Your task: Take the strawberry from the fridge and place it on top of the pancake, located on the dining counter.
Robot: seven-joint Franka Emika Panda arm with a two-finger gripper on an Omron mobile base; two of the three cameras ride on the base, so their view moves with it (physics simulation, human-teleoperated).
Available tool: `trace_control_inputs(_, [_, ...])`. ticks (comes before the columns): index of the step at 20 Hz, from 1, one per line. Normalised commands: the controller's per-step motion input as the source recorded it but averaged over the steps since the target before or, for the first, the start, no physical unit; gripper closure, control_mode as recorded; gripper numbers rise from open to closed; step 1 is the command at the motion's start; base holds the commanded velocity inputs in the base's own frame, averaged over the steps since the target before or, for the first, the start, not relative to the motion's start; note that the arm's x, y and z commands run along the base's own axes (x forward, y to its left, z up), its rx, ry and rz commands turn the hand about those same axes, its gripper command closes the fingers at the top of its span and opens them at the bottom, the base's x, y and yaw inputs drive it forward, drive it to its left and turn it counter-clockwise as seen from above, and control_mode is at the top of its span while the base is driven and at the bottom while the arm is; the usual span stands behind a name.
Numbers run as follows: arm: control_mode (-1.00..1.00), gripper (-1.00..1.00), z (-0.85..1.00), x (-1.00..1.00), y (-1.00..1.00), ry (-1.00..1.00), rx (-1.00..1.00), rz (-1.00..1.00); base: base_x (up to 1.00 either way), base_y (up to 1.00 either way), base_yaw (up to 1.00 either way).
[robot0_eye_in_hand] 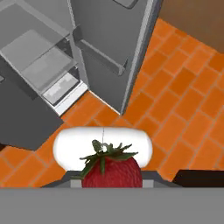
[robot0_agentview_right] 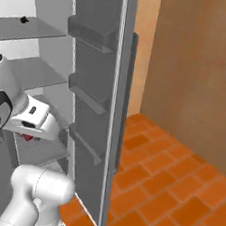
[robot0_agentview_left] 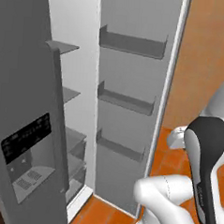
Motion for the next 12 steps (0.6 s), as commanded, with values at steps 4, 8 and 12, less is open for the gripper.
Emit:
trace_control_inputs(4, [1.00,1.00,0.00,0.00,0.00,0.00,0.00,0.00,-0.08,-0.33,-0.83])
trace_control_inputs(8, [1.00,1.00,0.00,0.00,0.00,0.00,0.00,0.00,0.00,-0.56,-0.85])
trace_control_inputs(12, [1.00,1.00,0.00,0.00,0.00,0.00,0.00,0.00,0.00,-0.59,-0.84])
